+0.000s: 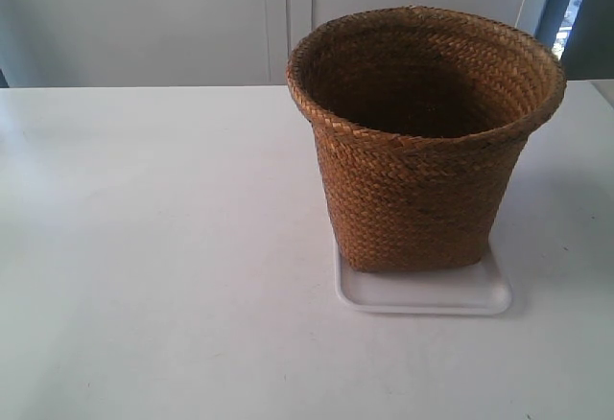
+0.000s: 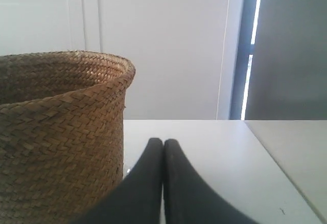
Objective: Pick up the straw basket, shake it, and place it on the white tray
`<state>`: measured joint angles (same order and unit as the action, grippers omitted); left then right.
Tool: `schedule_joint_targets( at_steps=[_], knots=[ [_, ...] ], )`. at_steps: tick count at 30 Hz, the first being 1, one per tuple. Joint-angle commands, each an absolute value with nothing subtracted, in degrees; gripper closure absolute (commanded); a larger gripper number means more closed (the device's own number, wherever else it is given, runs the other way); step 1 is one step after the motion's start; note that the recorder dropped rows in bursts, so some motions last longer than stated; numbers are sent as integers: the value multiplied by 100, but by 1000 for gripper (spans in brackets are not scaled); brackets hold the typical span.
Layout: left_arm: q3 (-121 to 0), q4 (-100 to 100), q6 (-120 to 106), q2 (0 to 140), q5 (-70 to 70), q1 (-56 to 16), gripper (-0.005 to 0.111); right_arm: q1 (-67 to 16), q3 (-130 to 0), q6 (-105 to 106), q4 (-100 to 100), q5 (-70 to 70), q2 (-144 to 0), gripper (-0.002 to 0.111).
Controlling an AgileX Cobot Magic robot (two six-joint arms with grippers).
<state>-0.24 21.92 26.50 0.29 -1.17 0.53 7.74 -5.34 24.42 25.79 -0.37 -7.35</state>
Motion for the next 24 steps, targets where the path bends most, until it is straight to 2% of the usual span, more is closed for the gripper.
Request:
schedule_joint_targets(
  at_steps=[1,8,16,22,24],
  knots=[
    [0,2147,2698,0,-106,60,107,802,-389,1315,1559,-210,-509,108],
    [0,2147,2672,0,-107,60,107,802,-293,-400,-302,-459,-450,108],
    [0,2147,2660,0,-128,60,107,802,0,-436,-302,-504,-450,108],
    [0,2134,2229,0,-1409,60,107,802,0,-436,-302,226,-450,108],
    [0,2120,2296,0,-1436,60,107,802,0,-436,-302,253,-450,108]
  ],
)
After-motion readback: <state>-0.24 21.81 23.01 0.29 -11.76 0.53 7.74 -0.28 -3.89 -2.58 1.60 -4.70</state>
